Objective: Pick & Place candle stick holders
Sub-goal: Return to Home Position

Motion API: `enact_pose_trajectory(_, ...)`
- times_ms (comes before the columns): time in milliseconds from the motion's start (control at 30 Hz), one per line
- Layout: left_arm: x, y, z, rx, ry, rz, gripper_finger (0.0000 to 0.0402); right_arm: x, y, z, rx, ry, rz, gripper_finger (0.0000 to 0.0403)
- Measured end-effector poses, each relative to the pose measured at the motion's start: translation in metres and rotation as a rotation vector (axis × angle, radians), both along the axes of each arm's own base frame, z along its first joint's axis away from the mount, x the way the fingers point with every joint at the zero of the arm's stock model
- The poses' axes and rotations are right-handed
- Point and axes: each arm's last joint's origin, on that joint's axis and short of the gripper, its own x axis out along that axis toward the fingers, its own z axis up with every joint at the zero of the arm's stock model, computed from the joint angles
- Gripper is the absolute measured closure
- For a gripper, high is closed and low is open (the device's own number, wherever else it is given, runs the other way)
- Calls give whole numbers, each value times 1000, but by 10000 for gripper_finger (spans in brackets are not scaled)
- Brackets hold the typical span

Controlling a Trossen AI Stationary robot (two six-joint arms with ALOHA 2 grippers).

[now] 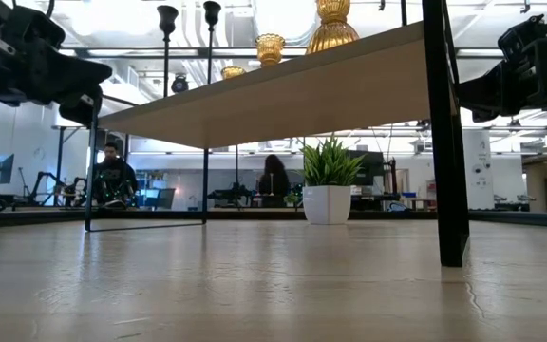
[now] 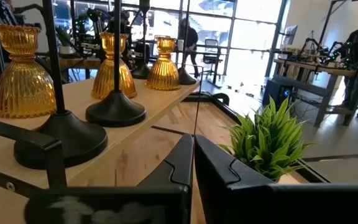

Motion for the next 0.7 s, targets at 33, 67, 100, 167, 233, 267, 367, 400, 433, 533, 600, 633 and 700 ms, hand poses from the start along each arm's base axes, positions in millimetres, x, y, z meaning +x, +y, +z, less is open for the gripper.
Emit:
enact_pose_trajectory(33,0,0,0,0,-6,0,401,0,0,0,0,0,0,394)
enact_pose_trajectory(67,0,0,-1,1,-10,0,401,0,0,0,0,0,0,394)
enact_pose_trajectory(100,0,0,-1,2,-11,0,401,0,0,0,0,0,0,394)
enact_pose_trajectory(167,0,0,-1,8,-10,1,400,0,0,0,0,0,0,394)
enact_pose_trajectory(233,0,0,-1,10,-10,1,396,0,0,0,0,0,0,394)
enact_pose_trajectory(267,0,0,-1,10,-9,1,394,0,0,0,0,0,0,394)
enact_pose_trajectory(367,1,0,-2,10,-5,1,389,0,0,0,0,0,0,394)
enact_pose_trajectory(400,1,0,-2,10,-4,1,388,0,0,0,0,0,0,394)
enact_pose_trajectory(433,1,0,-2,9,-3,1,387,0,0,0,0,0,0,394)
enact_pose_trajectory(533,1,0,-2,-3,-1,0,386,0,0,0,0,0,0,394)
enact_pose_trajectory(600,1,0,-2,-3,1,0,387,0,0,0,0,0,0,394)
enact_pose_trajectory(633,1,0,-2,-3,1,0,387,0,0,0,0,0,0,394)
enact_pose_trajectory(700,1,0,-2,-3,0,0,386,0,0,0,0,0,0,394)
